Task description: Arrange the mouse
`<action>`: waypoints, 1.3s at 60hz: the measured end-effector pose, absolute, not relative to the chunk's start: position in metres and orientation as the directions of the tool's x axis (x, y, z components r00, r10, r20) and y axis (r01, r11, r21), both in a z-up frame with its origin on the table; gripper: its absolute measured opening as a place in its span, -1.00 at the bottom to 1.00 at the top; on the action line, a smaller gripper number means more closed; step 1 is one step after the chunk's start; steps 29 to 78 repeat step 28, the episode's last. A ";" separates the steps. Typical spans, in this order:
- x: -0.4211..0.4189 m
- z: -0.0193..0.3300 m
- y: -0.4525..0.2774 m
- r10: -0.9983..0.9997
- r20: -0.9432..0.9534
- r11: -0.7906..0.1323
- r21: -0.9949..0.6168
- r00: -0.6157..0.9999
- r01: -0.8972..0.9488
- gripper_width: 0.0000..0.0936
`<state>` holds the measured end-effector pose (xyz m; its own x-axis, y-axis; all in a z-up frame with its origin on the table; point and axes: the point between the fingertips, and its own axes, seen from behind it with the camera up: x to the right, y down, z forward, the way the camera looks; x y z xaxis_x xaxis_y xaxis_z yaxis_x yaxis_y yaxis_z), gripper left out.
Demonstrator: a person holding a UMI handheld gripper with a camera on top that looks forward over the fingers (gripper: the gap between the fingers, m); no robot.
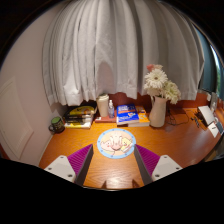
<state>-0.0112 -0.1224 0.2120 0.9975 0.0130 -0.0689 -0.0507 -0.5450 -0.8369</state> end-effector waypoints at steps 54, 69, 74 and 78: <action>0.018 0.263 -0.192 -0.002 -0.101 -0.468 -0.879 0.995 -0.090 0.76; 0.018 0.263 -0.192 -0.002 -0.101 -0.468 -0.879 0.995 -0.090 0.76; 0.018 0.263 -0.192 -0.002 -0.101 -0.468 -0.879 0.995 -0.090 0.76; 0.018 0.263 -0.192 -0.002 -0.101 -0.468 -0.879 0.995 -0.090 0.76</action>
